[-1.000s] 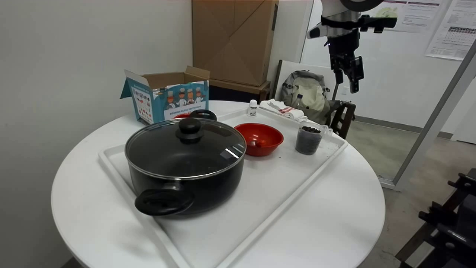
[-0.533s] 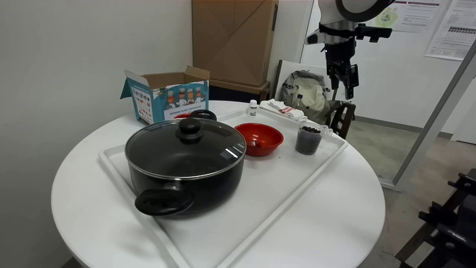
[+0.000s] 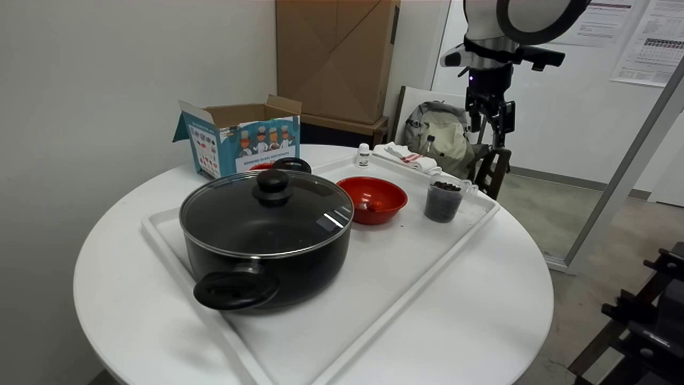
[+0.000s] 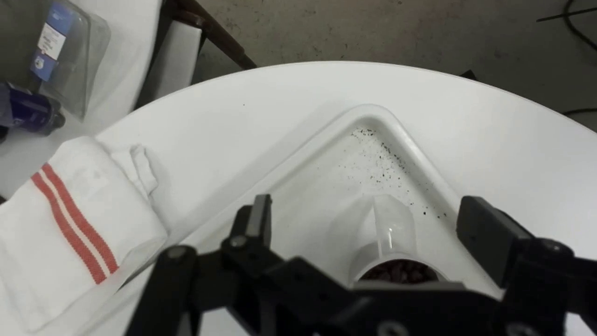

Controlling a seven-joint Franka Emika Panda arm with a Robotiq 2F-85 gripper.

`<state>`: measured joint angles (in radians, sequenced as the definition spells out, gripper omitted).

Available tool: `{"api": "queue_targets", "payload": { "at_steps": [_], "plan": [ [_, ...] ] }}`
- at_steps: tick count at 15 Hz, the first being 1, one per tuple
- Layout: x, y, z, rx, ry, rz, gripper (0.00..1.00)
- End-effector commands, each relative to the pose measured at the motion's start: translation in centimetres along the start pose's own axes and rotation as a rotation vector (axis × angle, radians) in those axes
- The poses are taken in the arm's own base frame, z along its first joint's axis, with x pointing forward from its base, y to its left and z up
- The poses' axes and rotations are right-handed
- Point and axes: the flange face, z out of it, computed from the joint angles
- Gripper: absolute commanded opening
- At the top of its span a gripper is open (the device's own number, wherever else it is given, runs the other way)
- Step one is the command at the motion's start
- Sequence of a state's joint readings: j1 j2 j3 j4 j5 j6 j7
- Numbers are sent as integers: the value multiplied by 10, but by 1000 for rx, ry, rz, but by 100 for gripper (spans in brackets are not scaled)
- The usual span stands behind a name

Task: Pour some contents of the jug into the bowl

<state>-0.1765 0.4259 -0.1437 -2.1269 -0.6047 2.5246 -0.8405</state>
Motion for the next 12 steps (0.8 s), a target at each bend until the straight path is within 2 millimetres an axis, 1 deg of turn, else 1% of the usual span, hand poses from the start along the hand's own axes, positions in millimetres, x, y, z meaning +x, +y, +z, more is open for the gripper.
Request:
{"api": "queue_targets", "payload": {
  "at_steps": [1, 3, 6, 9, 12],
  "plan": [
    [3, -28, -4, -44, 26, -83, 100],
    [5, -30, 3, -50, 25, -74, 100],
    [5, -22, 13, -25, 18, -36, 100],
    [7, -16, 14, -16, 28, -15, 100],
    [13, -15, 17, -12, 30, 16, 100]
  ]
}}
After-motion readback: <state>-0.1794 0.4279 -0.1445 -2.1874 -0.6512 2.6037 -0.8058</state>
